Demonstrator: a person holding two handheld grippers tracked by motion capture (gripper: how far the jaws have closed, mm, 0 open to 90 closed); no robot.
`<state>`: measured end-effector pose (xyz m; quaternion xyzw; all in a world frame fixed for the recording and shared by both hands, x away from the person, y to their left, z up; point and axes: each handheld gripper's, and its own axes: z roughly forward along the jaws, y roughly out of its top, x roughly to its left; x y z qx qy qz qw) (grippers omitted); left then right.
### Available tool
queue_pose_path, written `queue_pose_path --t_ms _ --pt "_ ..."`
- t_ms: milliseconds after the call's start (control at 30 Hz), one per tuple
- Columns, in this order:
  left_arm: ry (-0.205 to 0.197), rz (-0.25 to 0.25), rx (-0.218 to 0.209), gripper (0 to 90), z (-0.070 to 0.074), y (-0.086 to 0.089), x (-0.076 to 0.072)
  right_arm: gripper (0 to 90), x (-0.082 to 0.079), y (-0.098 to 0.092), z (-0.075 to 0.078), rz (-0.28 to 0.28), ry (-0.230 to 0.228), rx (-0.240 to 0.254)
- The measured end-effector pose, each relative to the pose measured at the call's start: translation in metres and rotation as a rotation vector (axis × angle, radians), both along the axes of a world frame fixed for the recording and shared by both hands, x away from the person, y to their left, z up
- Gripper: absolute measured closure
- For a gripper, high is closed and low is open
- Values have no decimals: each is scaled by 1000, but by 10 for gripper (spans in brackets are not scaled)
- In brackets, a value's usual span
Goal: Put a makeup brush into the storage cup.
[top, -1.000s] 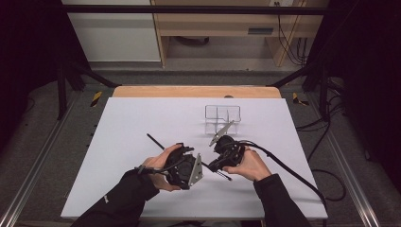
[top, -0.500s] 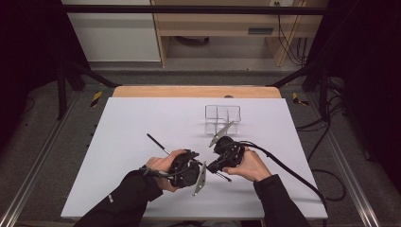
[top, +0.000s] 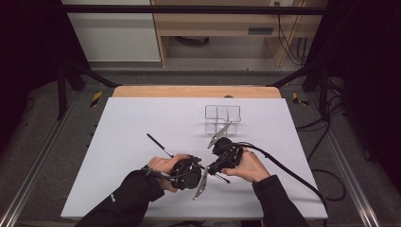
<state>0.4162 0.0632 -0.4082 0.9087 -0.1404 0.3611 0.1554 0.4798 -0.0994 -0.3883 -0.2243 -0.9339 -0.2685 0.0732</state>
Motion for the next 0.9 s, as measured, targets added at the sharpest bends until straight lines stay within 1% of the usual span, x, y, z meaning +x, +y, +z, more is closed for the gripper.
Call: queue_pose_path --t_ms 33,100,167,233,300,333,400,433,500,533,667,800,900 --pt "1 -3 3 662 -1 -1 0 838 0 1 0 0 6 0" --pt "1 -6 24 695 -2 -1 -1 838 0 1 -2 8 7 -1" --pt "-6 -10 28 727 -3 -2 -1 838 0 2 -2 9 11 -5" --pt "-1 -20 28 759 -4 -2 -1 838 0 3 -3 15 19 -3" --pt "5 -21 49 775 -5 -2 -2 838 0 3 -4 18 23 -3" --pt "5 -25 53 784 -6 -2 -2 838 0 3 -4 21 23 -3" --pt "12 -49 57 799 -8 -3 -1 838 0 3 -4 25 23 -4" --pt "13 -36 59 805 -8 -3 -2 838 -1 3 -4 21 26 -5" --pt "18 -39 63 813 -8 -3 -3 838 -1 3 -4 25 24 -9" --pt "27 -36 62 817 -9 -3 -3 838 -1 3 -4 25 26 -10" --pt "37 -43 82 832 -9 -3 -4 836 -1 3 -4 34 35 -10" --pt "36 -52 88 835 -8 -4 -5 834 -1 3 -4 37 43 -7" --pt "47 -46 82 835 -9 -3 -5 831 -1 2 -4 41 44 -6"
